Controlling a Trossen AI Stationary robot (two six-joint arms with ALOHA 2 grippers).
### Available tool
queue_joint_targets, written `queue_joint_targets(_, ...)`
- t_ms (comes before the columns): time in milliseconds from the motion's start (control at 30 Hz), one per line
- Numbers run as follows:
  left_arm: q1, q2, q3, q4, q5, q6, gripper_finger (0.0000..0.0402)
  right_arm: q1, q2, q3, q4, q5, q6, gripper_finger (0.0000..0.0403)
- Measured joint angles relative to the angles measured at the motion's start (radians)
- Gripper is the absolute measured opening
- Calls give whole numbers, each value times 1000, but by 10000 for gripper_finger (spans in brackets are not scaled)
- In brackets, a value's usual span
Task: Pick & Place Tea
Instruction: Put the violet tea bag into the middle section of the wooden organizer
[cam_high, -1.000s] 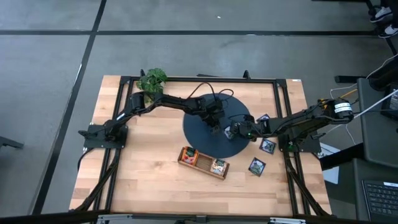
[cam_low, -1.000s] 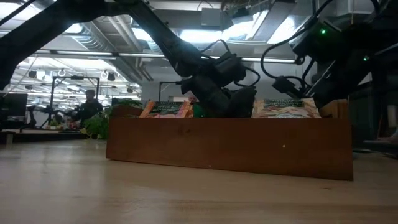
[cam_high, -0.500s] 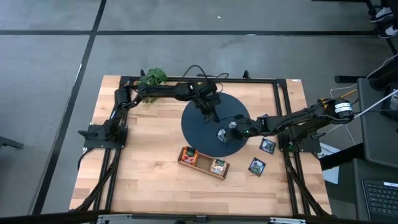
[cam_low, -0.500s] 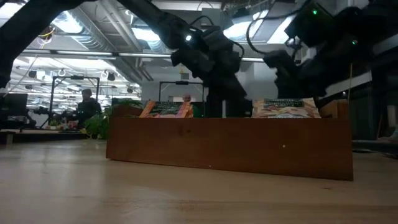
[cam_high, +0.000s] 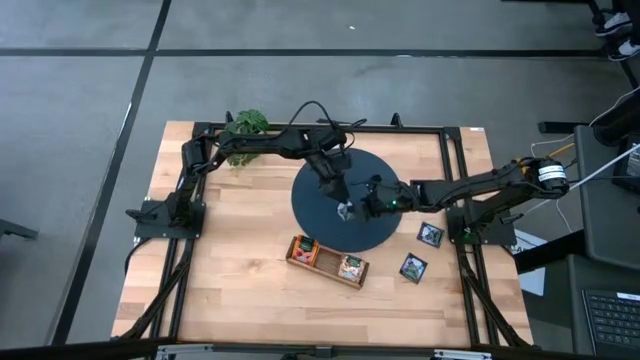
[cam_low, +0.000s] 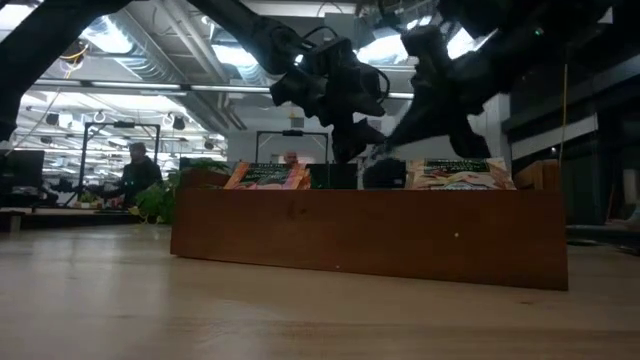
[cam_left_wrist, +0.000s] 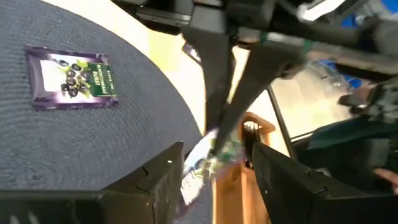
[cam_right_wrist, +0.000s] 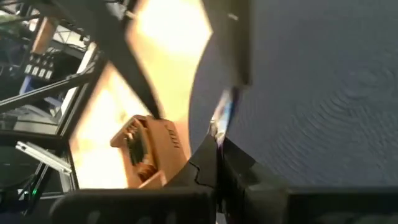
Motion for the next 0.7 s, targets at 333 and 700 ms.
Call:
queue_joint_targets(333, 3, 0, 1, -14, -46, 44, 176, -18, 0, 34, 4, -88, -30, 5)
queue_joint_targets(700, 5, 0, 1, -99, 48, 81, 169, -18, 0, 34, 5, -67, -29, 5)
